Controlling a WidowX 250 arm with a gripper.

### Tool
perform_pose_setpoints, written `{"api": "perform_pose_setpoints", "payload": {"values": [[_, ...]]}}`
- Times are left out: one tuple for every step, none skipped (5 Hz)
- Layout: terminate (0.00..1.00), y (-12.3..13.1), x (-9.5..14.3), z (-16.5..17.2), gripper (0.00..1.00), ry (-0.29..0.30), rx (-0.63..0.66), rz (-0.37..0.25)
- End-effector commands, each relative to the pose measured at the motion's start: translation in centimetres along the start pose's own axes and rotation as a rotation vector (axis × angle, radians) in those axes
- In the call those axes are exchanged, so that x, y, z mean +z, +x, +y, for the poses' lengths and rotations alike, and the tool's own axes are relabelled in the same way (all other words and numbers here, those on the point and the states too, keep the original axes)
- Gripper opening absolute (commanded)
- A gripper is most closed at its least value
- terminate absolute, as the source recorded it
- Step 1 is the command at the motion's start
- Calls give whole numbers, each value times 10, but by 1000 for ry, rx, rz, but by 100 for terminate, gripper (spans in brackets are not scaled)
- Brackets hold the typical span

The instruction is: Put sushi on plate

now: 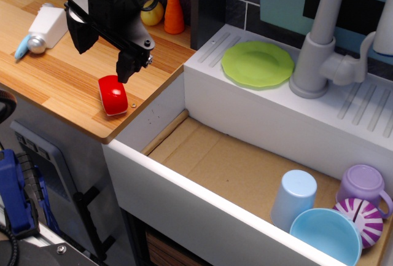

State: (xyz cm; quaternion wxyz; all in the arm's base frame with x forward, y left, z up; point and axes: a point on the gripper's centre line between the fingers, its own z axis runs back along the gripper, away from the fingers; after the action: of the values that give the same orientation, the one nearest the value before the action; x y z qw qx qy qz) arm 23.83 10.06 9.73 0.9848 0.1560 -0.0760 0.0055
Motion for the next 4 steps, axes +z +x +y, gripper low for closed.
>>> {"api": "perform_pose_setpoints", "payload": {"values": [[0, 0, 0, 0, 100, 0, 0, 0], [0, 6, -2, 1, 100, 31, 119, 42], [0, 6, -9, 2, 100, -4, 174, 58], [0, 23, -16, 7, 100, -3, 265, 47]]}}
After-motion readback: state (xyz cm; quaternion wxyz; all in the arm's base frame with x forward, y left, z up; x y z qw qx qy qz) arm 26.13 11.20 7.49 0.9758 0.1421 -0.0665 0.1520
